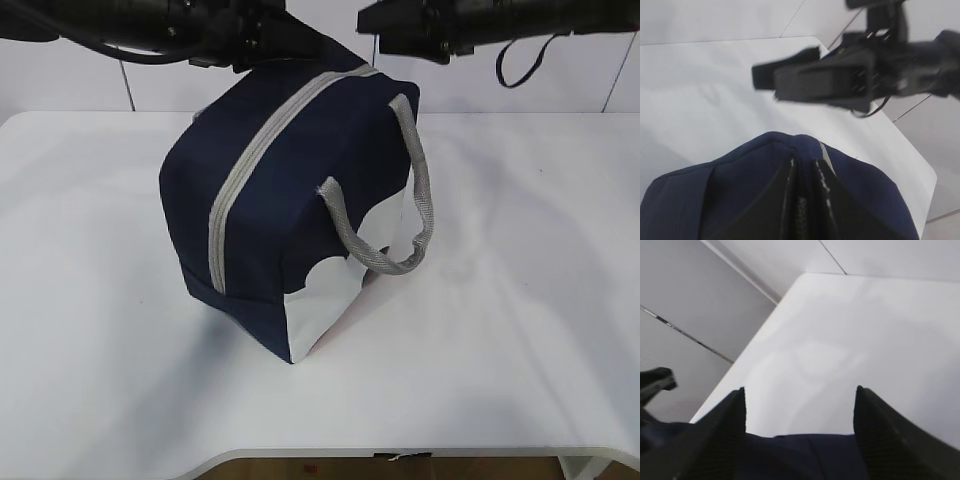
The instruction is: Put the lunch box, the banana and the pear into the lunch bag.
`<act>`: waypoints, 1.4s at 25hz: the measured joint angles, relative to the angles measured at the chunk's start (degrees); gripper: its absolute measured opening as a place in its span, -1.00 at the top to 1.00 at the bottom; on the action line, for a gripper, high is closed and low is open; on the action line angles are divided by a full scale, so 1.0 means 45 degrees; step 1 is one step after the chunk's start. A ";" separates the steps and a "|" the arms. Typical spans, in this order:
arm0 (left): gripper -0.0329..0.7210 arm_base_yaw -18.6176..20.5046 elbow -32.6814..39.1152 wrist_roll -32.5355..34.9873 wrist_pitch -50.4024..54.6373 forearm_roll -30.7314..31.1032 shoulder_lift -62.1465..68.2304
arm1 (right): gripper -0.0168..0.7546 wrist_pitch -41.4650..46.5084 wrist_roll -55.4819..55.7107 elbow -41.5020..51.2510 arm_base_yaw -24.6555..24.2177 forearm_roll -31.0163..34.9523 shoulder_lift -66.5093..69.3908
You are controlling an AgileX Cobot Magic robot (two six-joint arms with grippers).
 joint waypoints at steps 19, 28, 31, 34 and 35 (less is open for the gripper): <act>-0.32 0.0024 -0.0066 -0.0607 -0.0980 0.0325 0.0104 | -0.44 0.2223 0.4163 -0.3674 -0.0076 -0.6196 -0.1365; -0.34 0.0331 -0.0077 -0.1296 0.2072 0.0437 0.0104 | -0.44 0.2281 0.4866 -0.3366 -0.0076 -0.7219 -0.3108; -0.34 0.0847 -0.0077 -0.1720 0.3576 0.0716 0.0104 | -0.44 0.2332 0.4985 -0.2998 -0.0076 -0.7455 -0.3858; -0.31 0.1345 -0.0077 -0.2053 0.4417 0.1402 -0.0152 | -0.44 0.2350 0.5041 -0.2626 -0.0076 -0.7513 -0.4554; -0.31 0.1509 -0.0077 -0.2120 0.4509 0.1790 -0.0381 | -0.44 0.2350 0.5041 -0.2471 -0.0076 -0.7544 -0.4779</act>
